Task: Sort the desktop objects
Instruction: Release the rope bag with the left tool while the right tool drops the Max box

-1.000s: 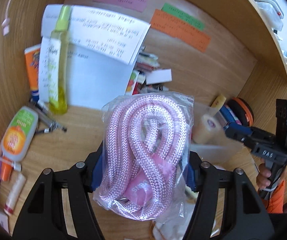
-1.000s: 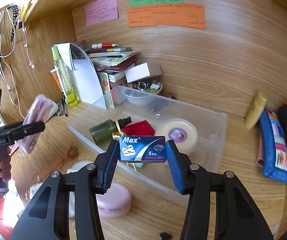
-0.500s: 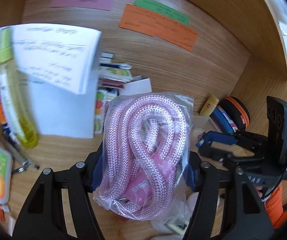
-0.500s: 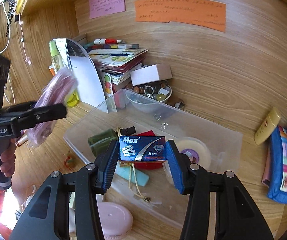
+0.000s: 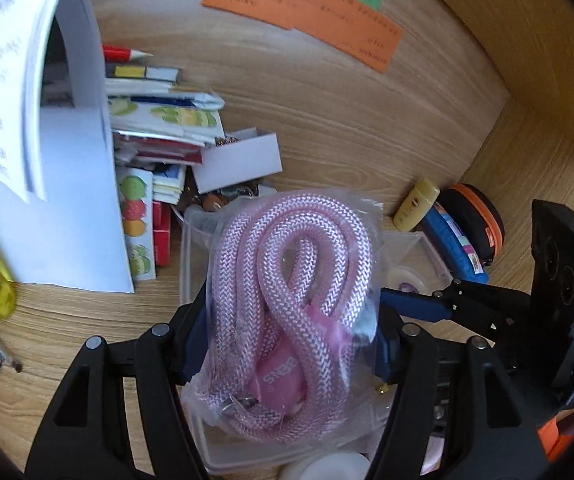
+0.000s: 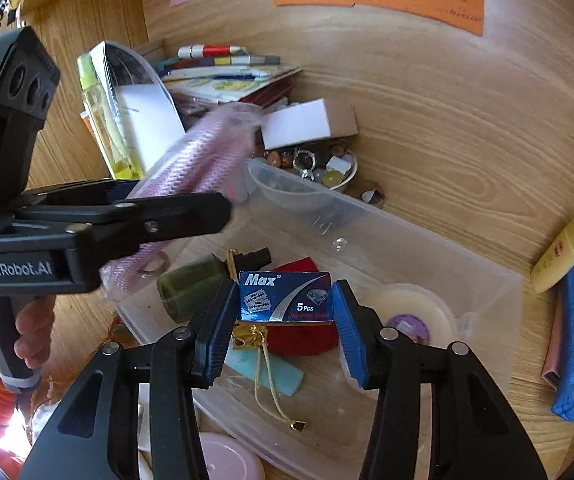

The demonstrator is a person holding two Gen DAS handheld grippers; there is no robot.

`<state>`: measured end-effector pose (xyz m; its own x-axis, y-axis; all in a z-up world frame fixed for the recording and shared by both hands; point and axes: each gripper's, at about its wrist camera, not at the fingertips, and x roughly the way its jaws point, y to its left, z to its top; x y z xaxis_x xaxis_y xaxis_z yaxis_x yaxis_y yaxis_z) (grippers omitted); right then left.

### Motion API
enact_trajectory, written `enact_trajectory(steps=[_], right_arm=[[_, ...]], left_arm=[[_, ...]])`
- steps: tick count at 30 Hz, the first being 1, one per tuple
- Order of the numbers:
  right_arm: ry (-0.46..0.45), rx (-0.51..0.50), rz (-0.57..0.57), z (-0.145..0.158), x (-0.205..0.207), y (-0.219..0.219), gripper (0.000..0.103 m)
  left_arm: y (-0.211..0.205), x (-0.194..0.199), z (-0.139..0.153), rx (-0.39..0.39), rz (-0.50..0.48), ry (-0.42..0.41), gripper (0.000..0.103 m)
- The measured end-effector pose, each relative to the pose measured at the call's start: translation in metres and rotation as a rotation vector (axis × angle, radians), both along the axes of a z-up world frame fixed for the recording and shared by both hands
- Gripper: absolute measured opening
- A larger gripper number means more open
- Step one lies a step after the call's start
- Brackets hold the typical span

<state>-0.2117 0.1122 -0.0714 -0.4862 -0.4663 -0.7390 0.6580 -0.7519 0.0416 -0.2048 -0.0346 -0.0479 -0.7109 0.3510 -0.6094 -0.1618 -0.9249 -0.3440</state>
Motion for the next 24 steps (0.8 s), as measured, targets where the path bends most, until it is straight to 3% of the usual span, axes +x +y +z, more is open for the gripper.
enact_trajectory(steps=[13,17,24], right_arm=[[0.056,0.098,0.018,-0.011,0.006,-0.021,0.044],[0.081,0.124,0.013,-0.008,0.008,-0.023,0.045],[0.109,0.157,-0.021,0.002,0.01,-0.021,0.056]], left_arm=[[0.004,-0.01,-0.015,-0.033,-0.047,-0.007,0.065],[0.0,-0.005,-0.014,-0.011,-0.062,-0.008,0.072],[0.0,-0.001,-0.008,-0.003,-0.057,-0.001,0.075]])
